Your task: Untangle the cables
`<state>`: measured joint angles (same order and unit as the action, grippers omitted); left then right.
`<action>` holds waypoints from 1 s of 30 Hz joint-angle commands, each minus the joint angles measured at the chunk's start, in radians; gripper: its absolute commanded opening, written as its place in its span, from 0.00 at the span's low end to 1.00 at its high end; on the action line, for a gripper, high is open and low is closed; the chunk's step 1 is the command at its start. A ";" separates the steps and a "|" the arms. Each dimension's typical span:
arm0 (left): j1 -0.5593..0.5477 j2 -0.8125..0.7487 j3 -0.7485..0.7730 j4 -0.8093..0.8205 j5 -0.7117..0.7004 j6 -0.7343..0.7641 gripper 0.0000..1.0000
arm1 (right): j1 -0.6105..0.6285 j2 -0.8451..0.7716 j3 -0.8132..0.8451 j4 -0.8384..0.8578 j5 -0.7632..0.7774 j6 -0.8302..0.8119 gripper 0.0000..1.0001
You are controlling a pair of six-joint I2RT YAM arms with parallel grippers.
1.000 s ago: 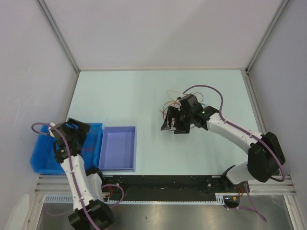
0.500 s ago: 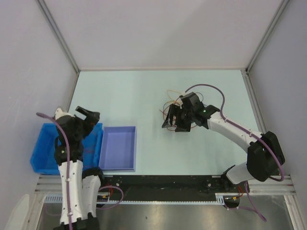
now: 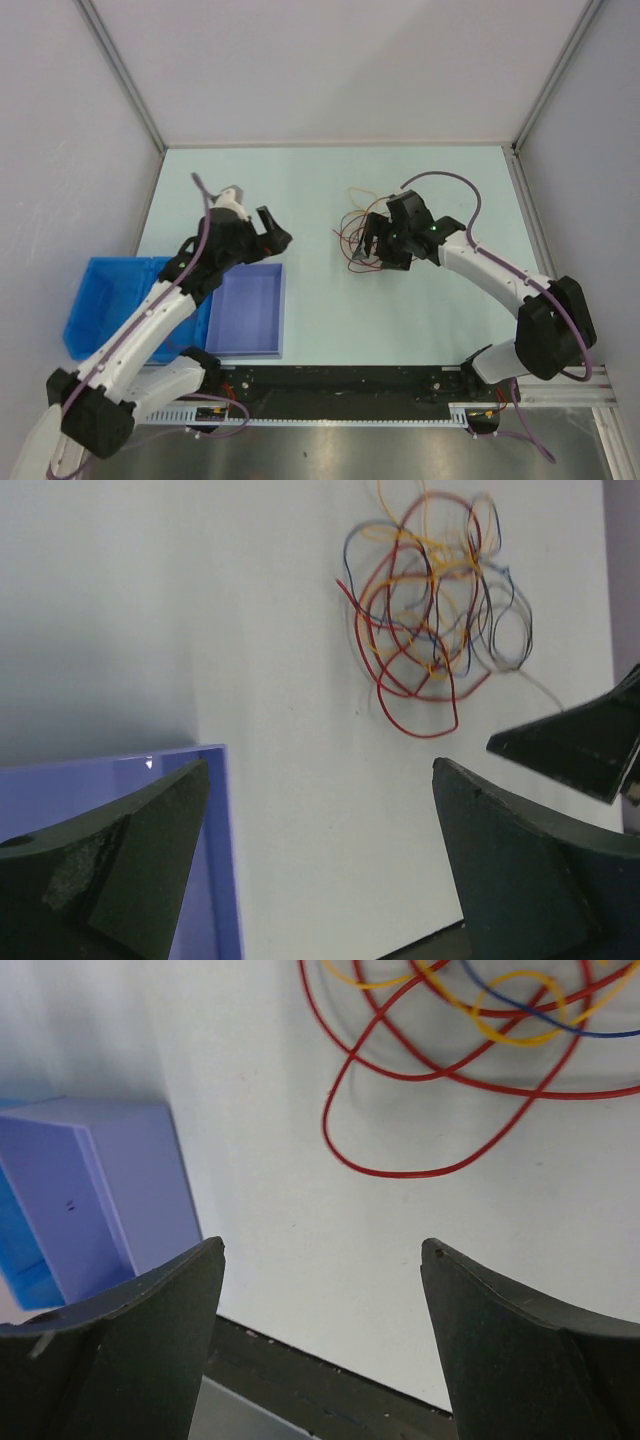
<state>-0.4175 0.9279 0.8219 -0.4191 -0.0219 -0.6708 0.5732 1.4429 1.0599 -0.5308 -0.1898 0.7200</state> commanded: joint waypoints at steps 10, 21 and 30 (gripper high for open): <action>-0.199 0.382 0.103 0.357 0.164 -0.021 0.94 | -0.110 -0.186 -0.167 0.080 0.231 0.090 0.86; -0.259 0.612 0.190 0.500 0.192 -0.098 0.90 | -0.147 -0.248 -0.285 0.150 0.210 0.111 0.86; -0.346 0.690 0.194 0.430 0.085 -0.113 0.83 | -0.176 -0.239 -0.305 0.170 0.164 0.090 0.86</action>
<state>-0.7357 1.6104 1.0126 0.0082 0.1284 -0.7551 0.4068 1.2152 0.7643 -0.4068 -0.0032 0.8162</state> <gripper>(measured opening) 0.847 0.854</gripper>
